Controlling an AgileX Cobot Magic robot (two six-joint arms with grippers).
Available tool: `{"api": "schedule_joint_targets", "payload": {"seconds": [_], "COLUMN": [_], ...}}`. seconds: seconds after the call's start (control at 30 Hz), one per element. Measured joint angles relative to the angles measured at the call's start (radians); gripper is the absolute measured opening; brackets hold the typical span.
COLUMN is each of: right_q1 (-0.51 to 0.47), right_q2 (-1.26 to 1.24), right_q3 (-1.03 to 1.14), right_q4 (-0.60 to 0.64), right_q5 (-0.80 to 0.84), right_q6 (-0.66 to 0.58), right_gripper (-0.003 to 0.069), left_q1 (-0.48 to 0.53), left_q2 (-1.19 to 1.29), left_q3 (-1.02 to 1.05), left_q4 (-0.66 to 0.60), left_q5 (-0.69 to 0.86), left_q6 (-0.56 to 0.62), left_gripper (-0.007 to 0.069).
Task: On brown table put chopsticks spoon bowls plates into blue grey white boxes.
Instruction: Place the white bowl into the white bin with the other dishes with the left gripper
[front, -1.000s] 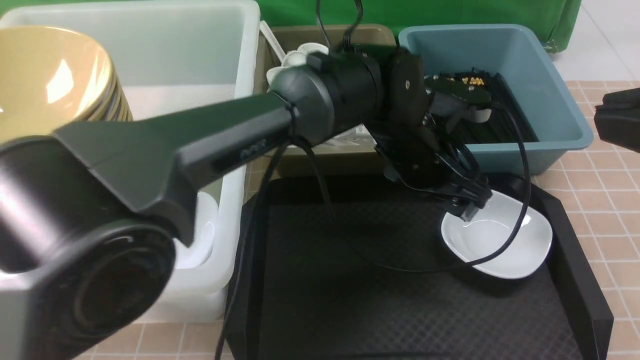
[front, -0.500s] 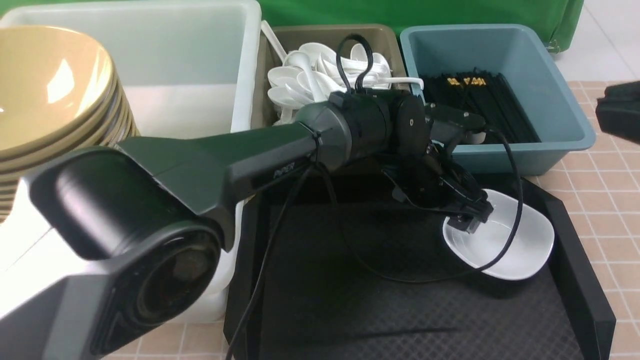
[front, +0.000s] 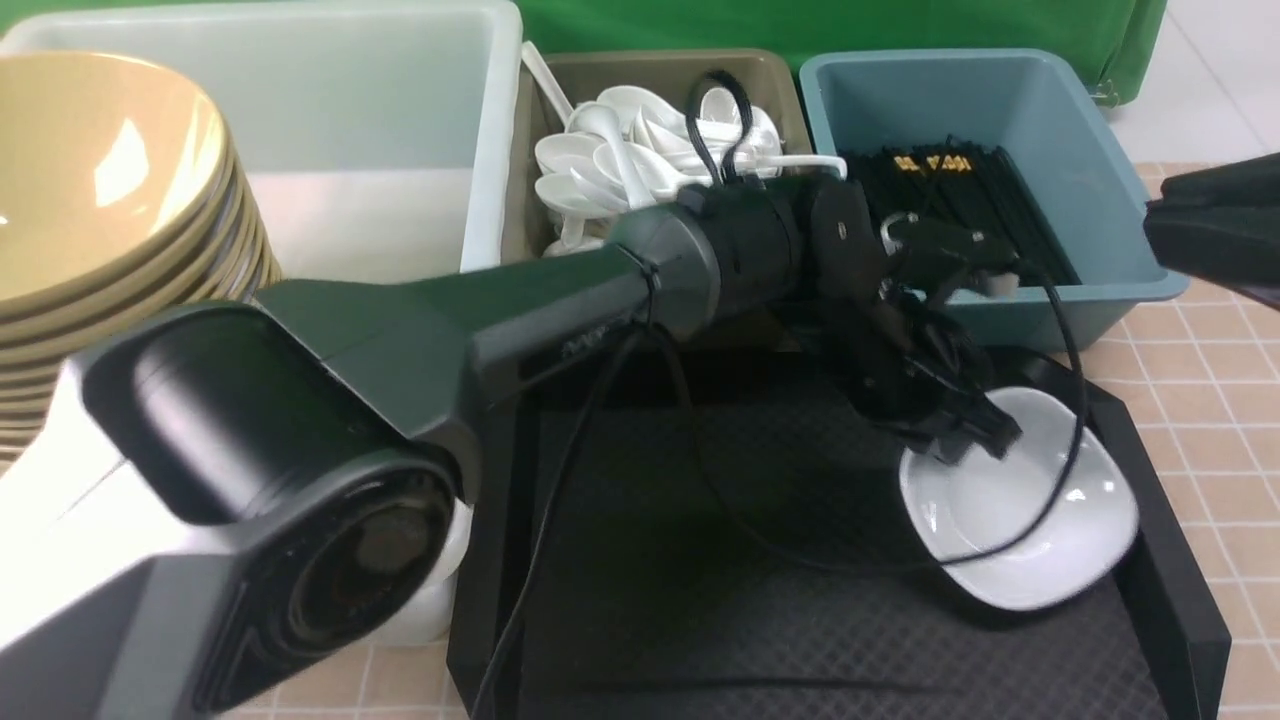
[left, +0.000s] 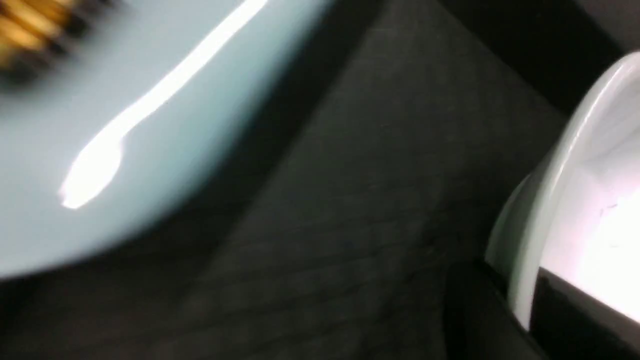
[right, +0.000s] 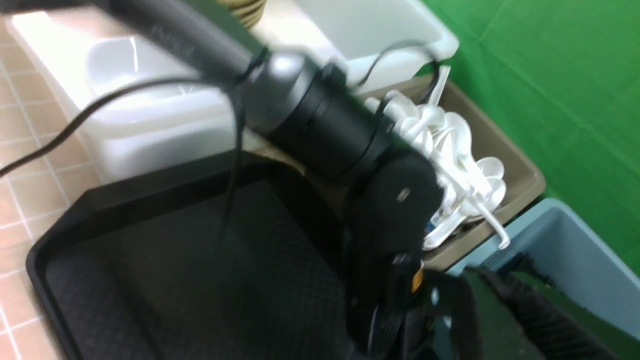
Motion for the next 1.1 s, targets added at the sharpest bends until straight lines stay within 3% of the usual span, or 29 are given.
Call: {"api": "schedule_joint_targets", "payload": {"seconds": [0.23, 0.33, 0.5, 0.67, 0.9, 1.1], "right_q1": [0.000, 0.000, 0.000, 0.038, 0.185, 0.263], "right_q2": [0.016, 0.073, 0.200, 0.324, 0.461, 0.584], "right_q3": [-0.008, -0.055, -0.164, -0.253, -0.332, -0.448], "right_q4": [0.002, 0.025, 0.095, 0.156, 0.163, 0.167], "right_q5": [-0.019, -0.016, 0.036, 0.091, 0.099, 0.106], "right_q6": [0.055, 0.068, 0.006, -0.040, -0.085, -0.090], "right_gripper": [0.0094, 0.0057, 0.0042, 0.0042, 0.0043, 0.0043], "left_q1": [0.109, 0.162, 0.251, 0.352, 0.548, 0.683], "left_q2": [-0.175, -0.313, -0.466, -0.641, -0.933, -1.025], "left_q3": [-0.106, -0.116, -0.085, 0.118, 0.487, 0.668], "left_q4": [0.096, 0.174, 0.295, 0.356, 0.359, 0.366], "left_q5": [0.174, 0.271, 0.400, 0.409, 0.302, 0.268], "left_q6": [-0.002, -0.038, -0.110, -0.160, -0.195, -0.198], "left_gripper": [0.0005, 0.0005, 0.0005, 0.0005, 0.0005, 0.0005]}}
